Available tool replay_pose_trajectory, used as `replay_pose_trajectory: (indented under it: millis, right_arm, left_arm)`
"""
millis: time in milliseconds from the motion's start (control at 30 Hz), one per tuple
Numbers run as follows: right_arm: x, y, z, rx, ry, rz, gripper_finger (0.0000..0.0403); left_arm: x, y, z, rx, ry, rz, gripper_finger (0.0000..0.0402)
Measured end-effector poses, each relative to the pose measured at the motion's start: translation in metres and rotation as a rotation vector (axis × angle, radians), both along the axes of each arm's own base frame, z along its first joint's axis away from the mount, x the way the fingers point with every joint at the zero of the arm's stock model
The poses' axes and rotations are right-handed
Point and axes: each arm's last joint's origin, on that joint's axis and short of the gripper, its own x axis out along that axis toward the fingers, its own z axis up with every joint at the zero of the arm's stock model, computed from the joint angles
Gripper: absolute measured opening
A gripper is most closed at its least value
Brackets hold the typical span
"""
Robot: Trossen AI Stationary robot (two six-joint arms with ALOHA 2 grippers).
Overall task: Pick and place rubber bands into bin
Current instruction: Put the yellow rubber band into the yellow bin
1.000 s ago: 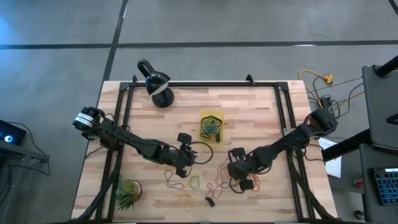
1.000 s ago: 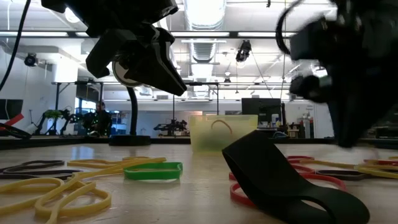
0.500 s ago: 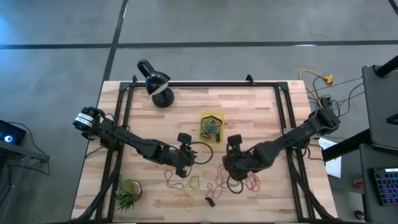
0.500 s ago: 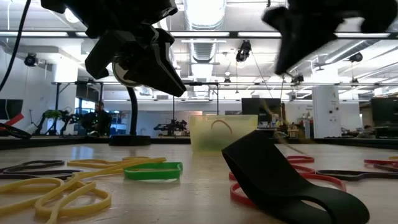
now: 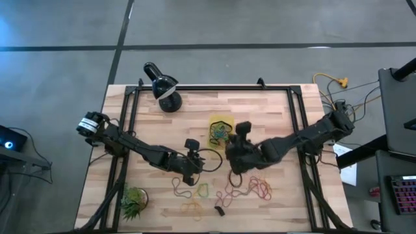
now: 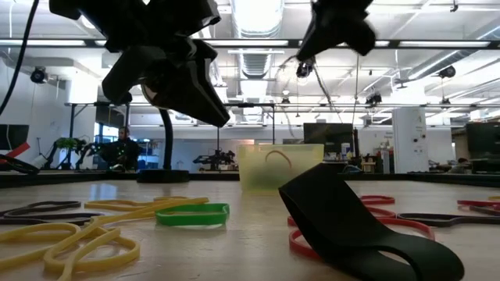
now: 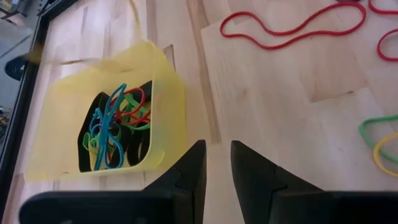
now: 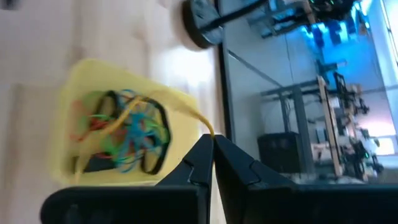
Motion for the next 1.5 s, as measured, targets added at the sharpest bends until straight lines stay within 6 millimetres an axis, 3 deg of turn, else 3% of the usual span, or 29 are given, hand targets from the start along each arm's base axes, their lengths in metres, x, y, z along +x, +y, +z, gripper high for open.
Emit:
replay_pose_trajectory:
  millis: [233, 433, 800, 1100, 1500]
  right_arm:
    - [0.012, -0.037, 0.001, 0.019, -0.029, -0.105, 0.0008]
    - [0.020, -0.069, -0.003, 0.145, -0.033, -0.132, 0.0009]
    - [0.020, -0.116, -0.033, 0.341, -0.031, -0.124, 0.0009]
    - [0.012, -0.129, -0.064, 0.496, -0.015, -0.050, 0.0020]
    - [0.012, -0.126, -0.065, 0.542, -0.009, -0.025, 0.0133]
  left_arm:
    - [0.000, 0.000, -0.001, 0.001, 0.002, 0.000, 0.0059]
    - [0.000, 0.000, -0.001, 0.001, 0.002, 0.000, 0.0059]
    - [-0.002, 0.001, -0.003, 0.003, 0.009, 0.001, 0.0059]
    - [-0.002, 0.001, -0.003, 0.002, 0.009, 0.001, 0.0059]
    - [-0.003, 0.000, -0.004, -0.017, 0.014, 0.013, 0.0059]
